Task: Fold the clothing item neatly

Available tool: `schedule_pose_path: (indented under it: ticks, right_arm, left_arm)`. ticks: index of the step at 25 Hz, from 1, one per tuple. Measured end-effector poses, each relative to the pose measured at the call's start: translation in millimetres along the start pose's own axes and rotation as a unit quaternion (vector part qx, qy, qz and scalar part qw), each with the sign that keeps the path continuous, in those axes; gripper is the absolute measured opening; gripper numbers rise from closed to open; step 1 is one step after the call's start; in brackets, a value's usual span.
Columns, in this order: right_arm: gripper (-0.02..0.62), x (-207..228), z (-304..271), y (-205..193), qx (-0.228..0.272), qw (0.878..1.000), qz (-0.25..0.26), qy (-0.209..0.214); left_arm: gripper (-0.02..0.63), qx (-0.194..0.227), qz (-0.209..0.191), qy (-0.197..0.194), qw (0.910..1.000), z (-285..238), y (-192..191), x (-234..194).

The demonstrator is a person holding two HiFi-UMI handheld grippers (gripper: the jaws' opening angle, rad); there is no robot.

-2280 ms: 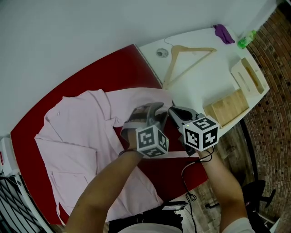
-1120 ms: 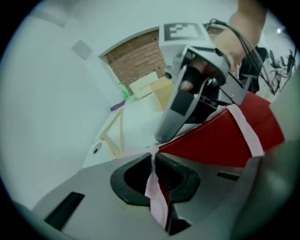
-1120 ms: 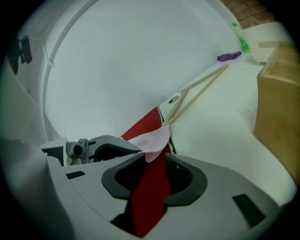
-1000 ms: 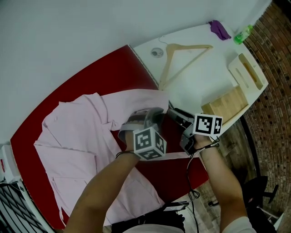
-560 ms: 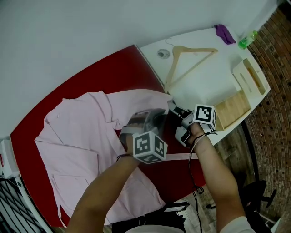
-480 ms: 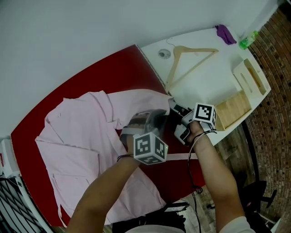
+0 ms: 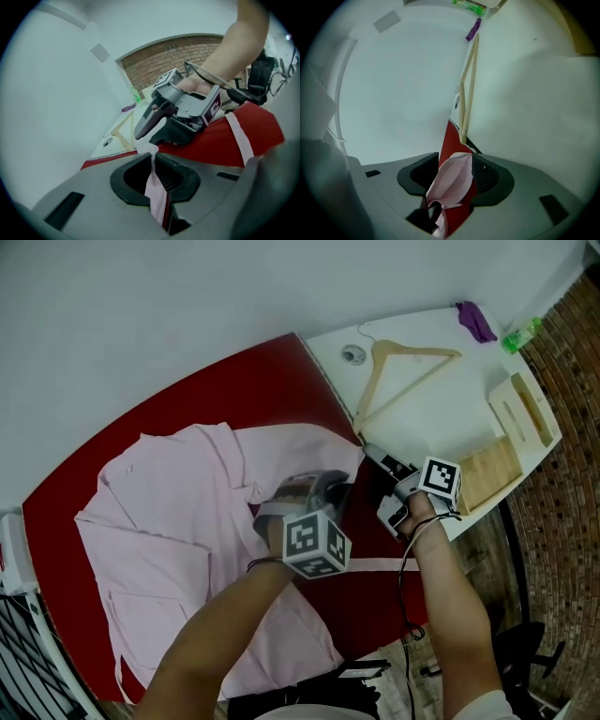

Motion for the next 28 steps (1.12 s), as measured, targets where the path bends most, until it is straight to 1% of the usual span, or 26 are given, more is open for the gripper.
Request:
schedule_pose_path:
  ticks: [6,9,12,13,14,15,16,18,20,23,25,28]
  right_arm:
    - [0.199,-1,-12,-4,-0.01,1.0,0.011,-0.018]
    - [0.199,0,-18,-4,-0.007,0.999,0.022,-0.048]
    - [0.194,3,-24,-3,-0.008,0.997,0.034,-0.071]
    - [0.172,5,-25,-2,-0.008,0.996,0.039,-0.082]
    - [0.111,7,-26,-2,-0.009,0.994,0.045,-0.096]
    - [0.036,9,-27,-2,-0.011,0.992,0.055,-0.109]
    - [0.025,10,-27,-3,-0.014,0.991,0.067,-0.118]
    - [0.021,3,-26,-6,-0.017,0.988,0.099,-0.121]
    - [0.021,-10,-24,-9,-0.017,0.984,0.133,-0.113]
    - [0.021,-38,-21,-15,-0.01,0.978,0.184,-0.096]
    - [0.02,-63,-24,-22,-0.006,0.974,0.213,-0.079]
    - [0.02,-101,-34,-40,-0.004,0.965,0.257,-0.053]
  left_arm:
    - [0.029,0.006,-0.02,-0.004,0.9998,1,6,7]
    - [0.029,0.005,-0.031,-0.008,0.9995,1,7,10]
    - [0.029,0.003,-0.035,-0.013,0.9993,0,6,13]
    - [0.029,0.002,-0.033,-0.014,0.9993,0,6,14]
    - [0.029,0.002,-0.031,-0.014,0.9994,1,5,14]
    - [0.029,0.002,-0.027,-0.014,0.9995,1,5,14]
    - [0.029,0.003,-0.021,-0.014,0.9997,2,5,14]
    - [0.029,0.005,-0.002,-0.009,0.9999,6,4,11]
    - [0.029,0.01,0.025,0.001,0.9996,13,2,4]
    - [0.029,0.025,0.091,0.024,0.9952,29,-1,-12]
    - [0.029,0.038,0.144,0.047,0.9877,44,-5,-26]
    - [0.03,0.055,0.215,0.083,0.9716,71,-16,-42]
Point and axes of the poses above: the fingertips, and each gripper's own axes: z backward along the fingers, x to its right, y out of its top, the point moved 2 cm from there along z, backward along the fingers, and after that the axes turned 14 degrees about -z, right-handed, at the moved point
